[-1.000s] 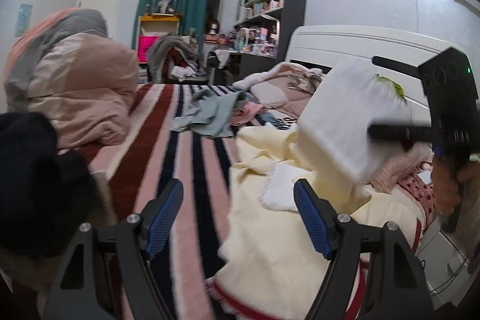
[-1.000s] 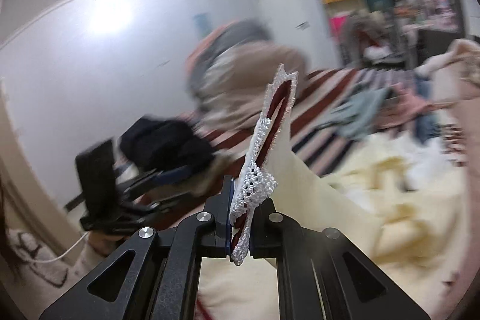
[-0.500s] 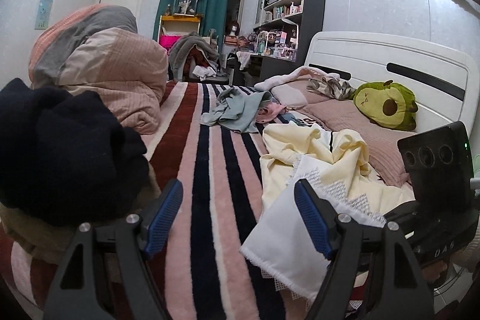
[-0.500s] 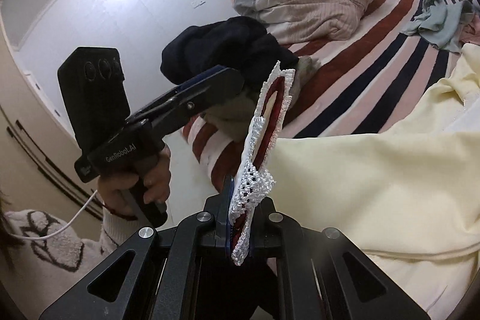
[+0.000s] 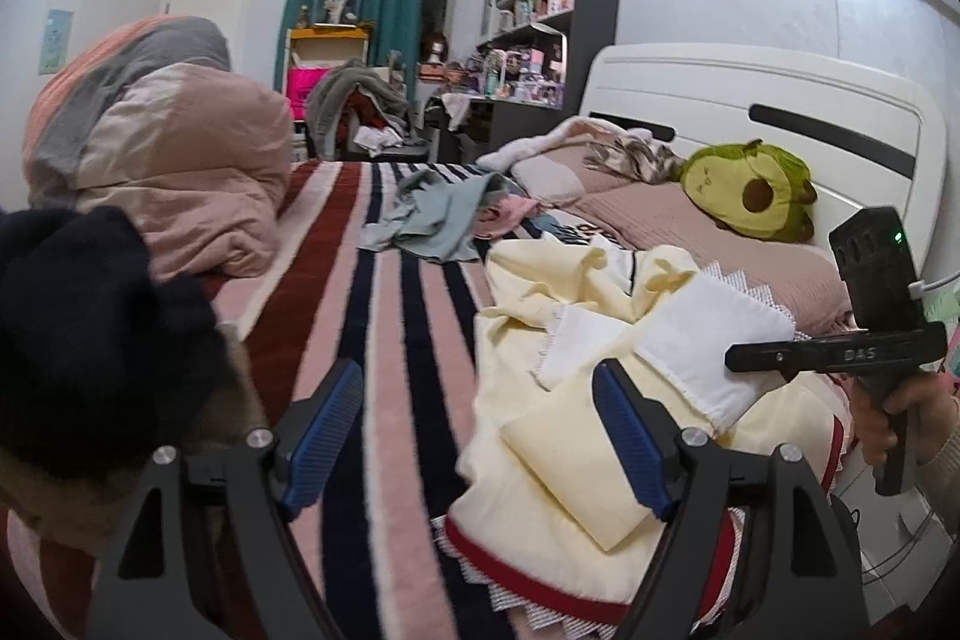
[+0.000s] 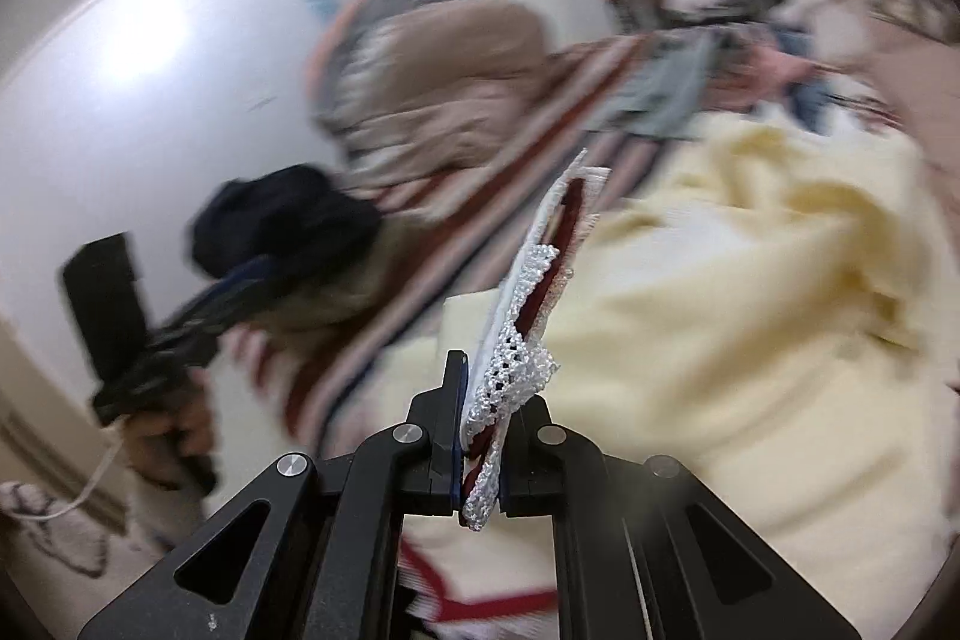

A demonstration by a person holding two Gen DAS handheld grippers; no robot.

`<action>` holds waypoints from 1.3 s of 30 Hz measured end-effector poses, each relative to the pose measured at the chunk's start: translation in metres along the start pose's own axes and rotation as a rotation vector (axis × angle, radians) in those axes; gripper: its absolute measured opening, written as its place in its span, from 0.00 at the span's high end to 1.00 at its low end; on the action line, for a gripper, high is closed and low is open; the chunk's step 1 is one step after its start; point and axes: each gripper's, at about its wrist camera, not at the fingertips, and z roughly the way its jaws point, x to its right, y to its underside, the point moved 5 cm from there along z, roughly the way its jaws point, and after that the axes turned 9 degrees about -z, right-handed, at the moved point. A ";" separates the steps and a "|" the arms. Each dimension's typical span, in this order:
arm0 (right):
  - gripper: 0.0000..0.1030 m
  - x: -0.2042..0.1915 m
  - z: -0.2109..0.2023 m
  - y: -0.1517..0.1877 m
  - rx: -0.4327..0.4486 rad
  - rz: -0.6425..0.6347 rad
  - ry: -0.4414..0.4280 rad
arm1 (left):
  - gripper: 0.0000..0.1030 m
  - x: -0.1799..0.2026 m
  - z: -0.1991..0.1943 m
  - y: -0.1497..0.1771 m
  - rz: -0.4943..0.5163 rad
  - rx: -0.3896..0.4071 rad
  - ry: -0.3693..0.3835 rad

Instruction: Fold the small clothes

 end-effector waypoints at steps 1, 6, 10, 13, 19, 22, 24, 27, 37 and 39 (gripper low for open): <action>0.98 0.012 -0.004 0.004 -0.005 0.010 0.041 | 0.26 0.005 0.003 0.000 0.005 -0.006 0.005; 0.97 0.060 -0.016 0.029 -0.046 0.057 0.139 | 0.26 0.038 0.032 0.004 0.038 -0.062 0.031; 0.94 0.079 -0.003 0.046 -0.131 0.076 0.124 | 0.26 0.060 0.054 0.008 0.060 -0.103 0.043; 0.79 0.089 -0.009 0.052 -0.145 0.063 0.139 | 0.26 0.071 0.062 0.006 0.089 -0.112 0.041; 0.63 0.120 -0.052 0.025 -0.038 0.048 0.246 | 0.26 0.077 0.079 -0.002 0.112 -0.117 0.035; 0.52 0.144 -0.056 0.008 -0.019 0.055 0.287 | 0.26 0.074 0.088 -0.003 0.110 -0.117 0.031; 0.47 0.159 -0.047 0.000 -0.036 0.036 0.335 | 0.26 0.072 0.093 -0.004 0.109 -0.123 0.028; 0.47 0.170 -0.022 -0.003 -0.102 -0.021 0.398 | 0.26 0.068 0.105 -0.004 0.114 -0.133 0.014; 0.96 0.211 0.015 -0.042 -0.043 -0.022 0.400 | 0.26 0.055 0.145 -0.006 0.099 -0.155 -0.008; 0.96 0.217 0.012 -0.055 -0.013 -0.048 0.452 | 0.26 0.054 0.150 -0.006 0.099 -0.160 -0.005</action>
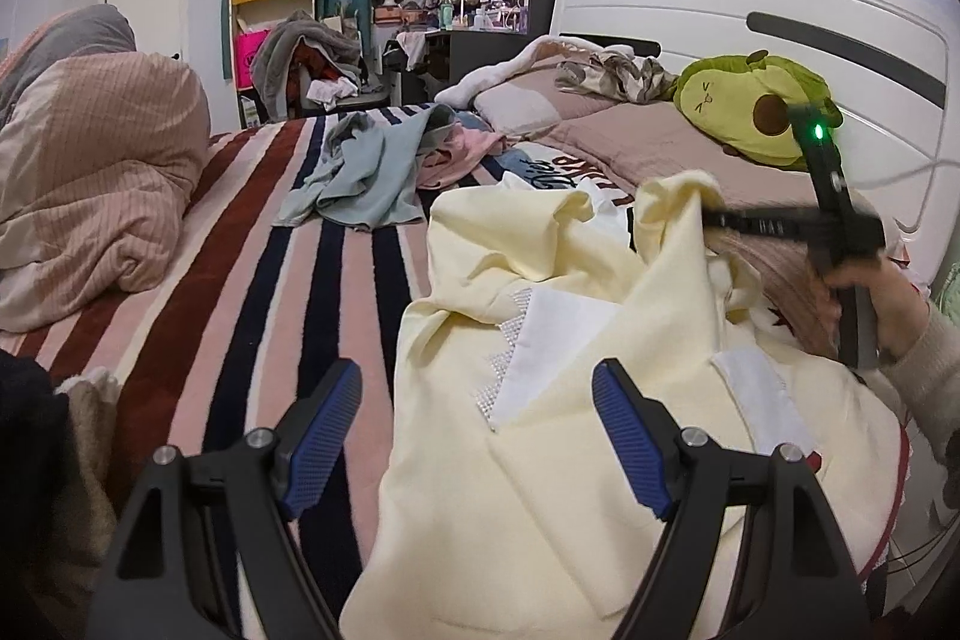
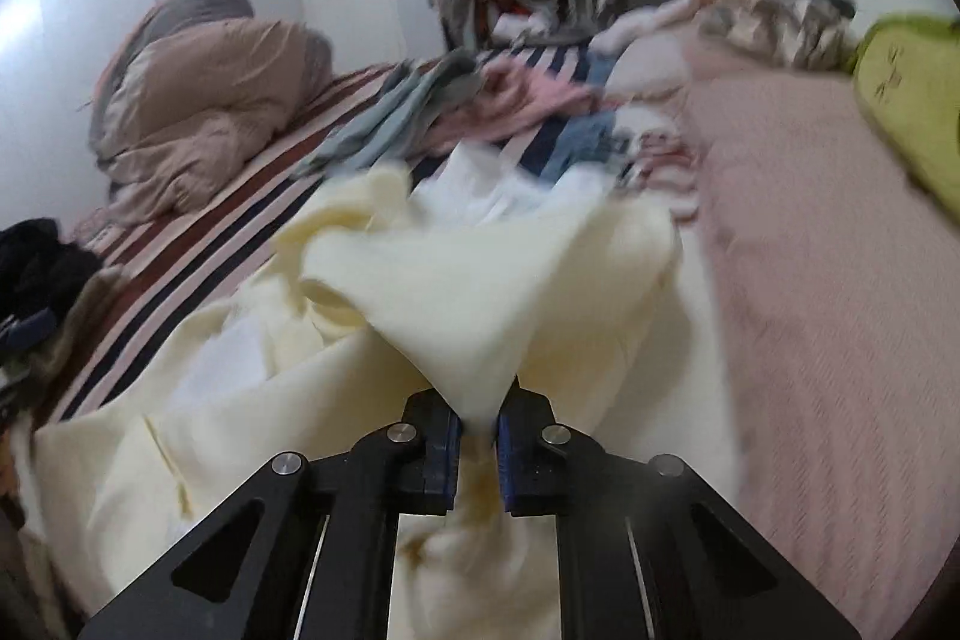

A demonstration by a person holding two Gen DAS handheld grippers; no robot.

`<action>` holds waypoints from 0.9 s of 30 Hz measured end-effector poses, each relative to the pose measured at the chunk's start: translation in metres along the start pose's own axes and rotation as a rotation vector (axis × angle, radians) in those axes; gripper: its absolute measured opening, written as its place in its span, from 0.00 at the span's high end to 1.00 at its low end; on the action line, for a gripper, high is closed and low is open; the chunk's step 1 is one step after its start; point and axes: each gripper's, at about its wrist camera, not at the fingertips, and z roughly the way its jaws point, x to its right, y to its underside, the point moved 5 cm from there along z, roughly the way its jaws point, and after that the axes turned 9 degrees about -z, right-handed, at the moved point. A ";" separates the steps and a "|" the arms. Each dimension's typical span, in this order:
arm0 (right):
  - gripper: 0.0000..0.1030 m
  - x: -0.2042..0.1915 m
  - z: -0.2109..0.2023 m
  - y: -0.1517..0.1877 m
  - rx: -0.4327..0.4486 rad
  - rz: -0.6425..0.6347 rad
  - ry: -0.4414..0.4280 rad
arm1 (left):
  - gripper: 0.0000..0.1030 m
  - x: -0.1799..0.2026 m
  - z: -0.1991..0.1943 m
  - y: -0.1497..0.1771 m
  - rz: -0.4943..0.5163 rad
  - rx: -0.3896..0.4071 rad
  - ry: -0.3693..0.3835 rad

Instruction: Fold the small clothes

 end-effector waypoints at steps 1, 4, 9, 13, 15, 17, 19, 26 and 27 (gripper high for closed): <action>0.96 0.003 0.000 -0.007 0.014 -0.015 0.017 | 0.26 0.000 0.003 0.000 -0.001 -0.002 0.002; 0.93 0.000 0.004 -0.025 0.020 -0.040 -0.038 | 0.26 -0.002 0.009 0.000 -0.006 -0.005 0.003; 0.92 -0.035 0.044 -0.019 -0.116 -0.168 -0.138 | 0.26 -0.004 0.014 0.004 -0.014 -0.017 0.004; 0.91 -0.041 0.077 0.001 -0.227 -0.151 -0.146 | 0.26 -0.007 0.013 0.005 -0.004 -0.022 -0.005; 0.90 -0.041 0.077 0.006 -0.244 -0.138 -0.151 | 0.26 -0.008 0.010 0.005 -0.004 -0.021 -0.006; 0.84 -0.039 0.067 0.005 -0.232 -0.121 -0.158 | 0.26 -0.009 0.005 0.006 -0.011 -0.018 -0.002; 0.71 -0.035 0.044 0.001 -0.193 -0.095 -0.162 | 0.26 -0.012 -0.002 0.009 -0.027 -0.022 0.017; 0.55 -0.024 -0.056 0.037 -0.140 0.002 -0.160 | 0.26 -0.031 -0.038 0.036 -0.067 -0.051 -0.023; 0.55 -0.023 -0.071 0.052 -0.151 0.028 -0.159 | 0.26 -0.035 -0.043 0.043 -0.073 -0.064 -0.029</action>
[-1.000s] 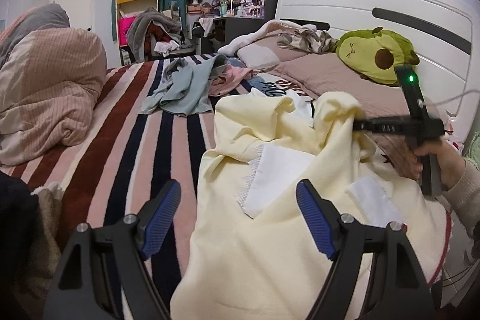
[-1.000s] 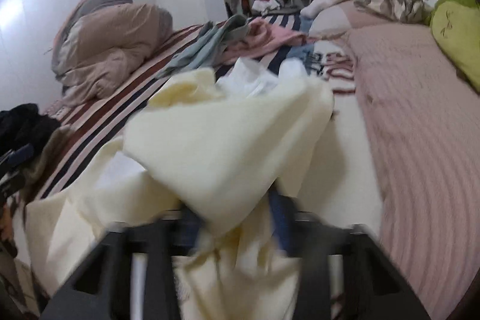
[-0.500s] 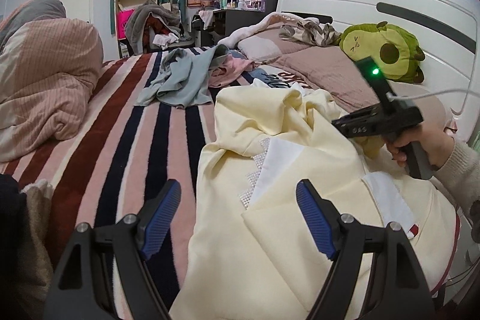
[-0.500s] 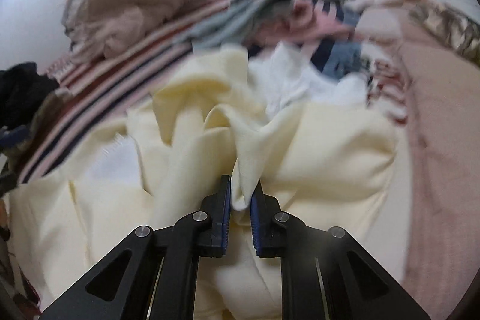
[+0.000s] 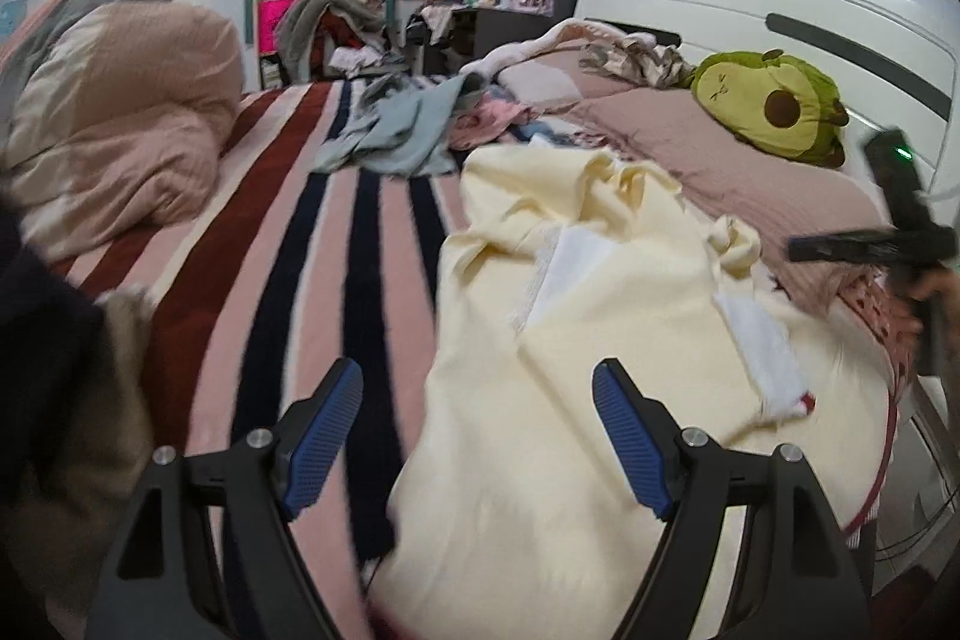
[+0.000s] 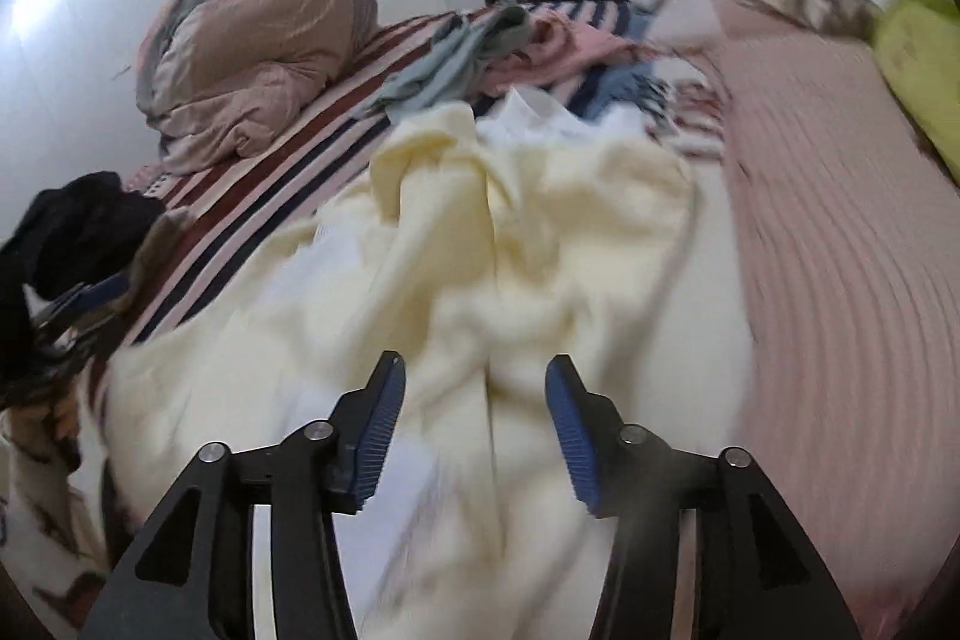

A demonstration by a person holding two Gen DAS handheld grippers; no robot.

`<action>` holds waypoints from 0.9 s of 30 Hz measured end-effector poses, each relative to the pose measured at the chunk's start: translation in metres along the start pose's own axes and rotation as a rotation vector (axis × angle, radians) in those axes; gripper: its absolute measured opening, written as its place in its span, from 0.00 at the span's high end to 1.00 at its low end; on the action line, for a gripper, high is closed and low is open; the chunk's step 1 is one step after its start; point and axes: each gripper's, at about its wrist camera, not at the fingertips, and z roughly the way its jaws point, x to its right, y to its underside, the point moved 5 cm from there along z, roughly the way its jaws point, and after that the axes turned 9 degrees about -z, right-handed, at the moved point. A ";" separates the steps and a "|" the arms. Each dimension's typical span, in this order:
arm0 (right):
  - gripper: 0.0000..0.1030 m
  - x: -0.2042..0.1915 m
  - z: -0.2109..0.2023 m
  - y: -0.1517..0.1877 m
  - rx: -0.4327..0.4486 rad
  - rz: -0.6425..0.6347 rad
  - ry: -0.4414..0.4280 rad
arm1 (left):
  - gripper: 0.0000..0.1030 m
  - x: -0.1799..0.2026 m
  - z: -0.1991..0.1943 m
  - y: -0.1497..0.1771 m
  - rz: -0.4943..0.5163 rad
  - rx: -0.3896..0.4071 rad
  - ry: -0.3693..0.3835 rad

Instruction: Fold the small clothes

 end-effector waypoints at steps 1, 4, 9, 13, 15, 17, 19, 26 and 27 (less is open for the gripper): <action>0.54 -0.001 -0.007 0.011 -0.008 0.018 0.000 | 0.25 -0.004 -0.004 0.008 -0.009 -0.013 -0.003; 0.48 -0.004 -0.027 0.052 -0.034 0.087 -0.009 | 0.25 -0.016 -0.010 0.029 -0.054 -0.052 0.003; 0.47 -0.006 -0.036 0.102 -0.057 0.218 -0.067 | 0.25 -0.021 -0.010 0.064 -0.100 -0.122 0.018; 0.46 -0.011 -0.036 0.129 -0.064 0.305 -0.088 | 0.25 -0.018 -0.010 0.079 -0.118 -0.152 0.033; 0.46 -0.019 -0.038 0.138 -0.057 0.318 -0.102 | 0.25 -0.016 -0.011 0.084 -0.125 -0.161 0.049; 0.45 -0.028 -0.040 0.144 -0.053 0.332 -0.125 | 0.26 -0.013 -0.012 0.089 -0.140 -0.173 0.079; 0.45 -0.035 -0.040 0.148 -0.051 0.342 -0.158 | 0.27 -0.010 -0.010 0.094 -0.159 -0.189 0.108; 0.45 -0.048 -0.036 0.155 -0.032 0.388 -0.248 | 0.50 0.010 0.000 0.100 -0.171 -0.216 0.145; 0.45 -0.048 -0.037 0.156 -0.029 0.400 -0.258 | 0.58 0.013 0.001 0.100 -0.167 -0.225 0.152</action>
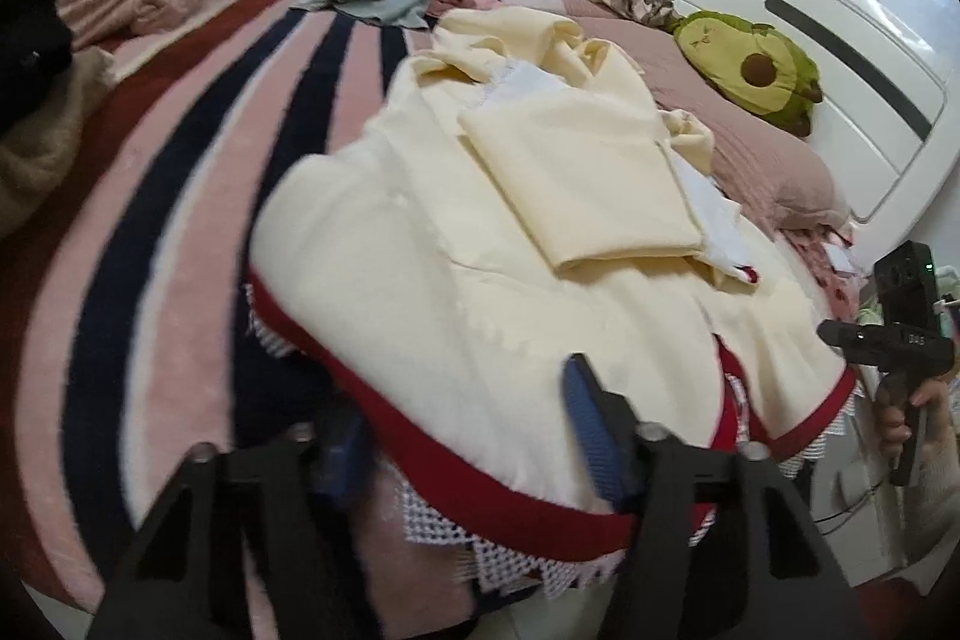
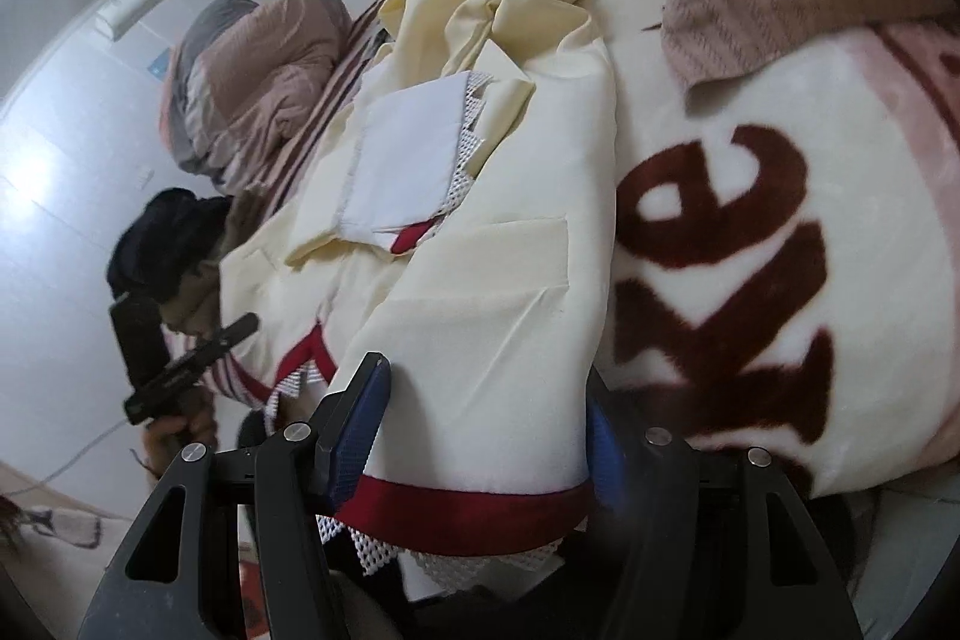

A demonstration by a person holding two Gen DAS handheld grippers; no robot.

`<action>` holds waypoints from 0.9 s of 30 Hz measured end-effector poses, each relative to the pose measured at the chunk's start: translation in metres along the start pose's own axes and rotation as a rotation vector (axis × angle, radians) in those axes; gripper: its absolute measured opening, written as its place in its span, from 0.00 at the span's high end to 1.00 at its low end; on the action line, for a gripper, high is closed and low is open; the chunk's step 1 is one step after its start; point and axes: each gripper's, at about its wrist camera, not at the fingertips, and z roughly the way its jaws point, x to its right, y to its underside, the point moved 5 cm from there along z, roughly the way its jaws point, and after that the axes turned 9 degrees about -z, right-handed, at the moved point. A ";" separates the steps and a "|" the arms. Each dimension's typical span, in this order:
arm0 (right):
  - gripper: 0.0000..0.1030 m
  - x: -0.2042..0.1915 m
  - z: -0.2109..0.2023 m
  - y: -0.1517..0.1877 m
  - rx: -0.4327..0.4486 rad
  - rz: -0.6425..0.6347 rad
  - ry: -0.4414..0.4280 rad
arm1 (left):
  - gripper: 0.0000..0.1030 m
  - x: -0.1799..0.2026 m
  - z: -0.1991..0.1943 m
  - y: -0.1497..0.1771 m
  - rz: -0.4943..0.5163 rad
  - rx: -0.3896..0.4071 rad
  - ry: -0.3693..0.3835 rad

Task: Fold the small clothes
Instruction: 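Grasp the hoodie's red-trimmed hem with the left gripper and lift it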

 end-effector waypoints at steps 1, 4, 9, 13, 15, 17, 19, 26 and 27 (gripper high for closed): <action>0.45 0.001 -0.002 0.001 0.003 0.008 -0.001 | 0.61 0.002 0.001 0.001 0.009 -0.005 -0.003; 0.38 0.005 -0.010 0.005 0.017 0.028 0.029 | 0.76 0.004 0.001 0.001 0.008 -0.016 0.011; 0.28 0.003 -0.012 0.018 0.025 0.080 -0.028 | 0.90 0.007 0.001 0.005 -0.012 -0.030 0.040; 0.42 -0.007 0.011 0.028 -0.002 0.128 -0.150 | 0.93 0.011 -0.006 0.006 -0.006 -0.023 0.048; 0.64 -0.012 0.021 0.029 -0.011 0.124 -0.156 | 0.94 0.013 -0.014 0.005 -0.005 -0.006 0.049; 0.90 -0.016 0.024 0.026 0.010 0.112 -0.138 | 0.94 0.013 -0.022 0.004 -0.009 0.013 0.055; 0.93 -0.021 0.021 0.022 0.042 0.109 -0.138 | 0.94 0.015 -0.032 0.003 -0.004 0.039 0.055; 0.96 -0.063 -0.012 0.006 0.169 -0.040 -0.159 | 0.95 0.028 -0.070 0.001 0.036 0.120 0.071; 0.96 -0.068 -0.017 0.005 0.184 -0.056 -0.163 | 0.95 0.030 -0.077 0.001 0.040 0.134 0.074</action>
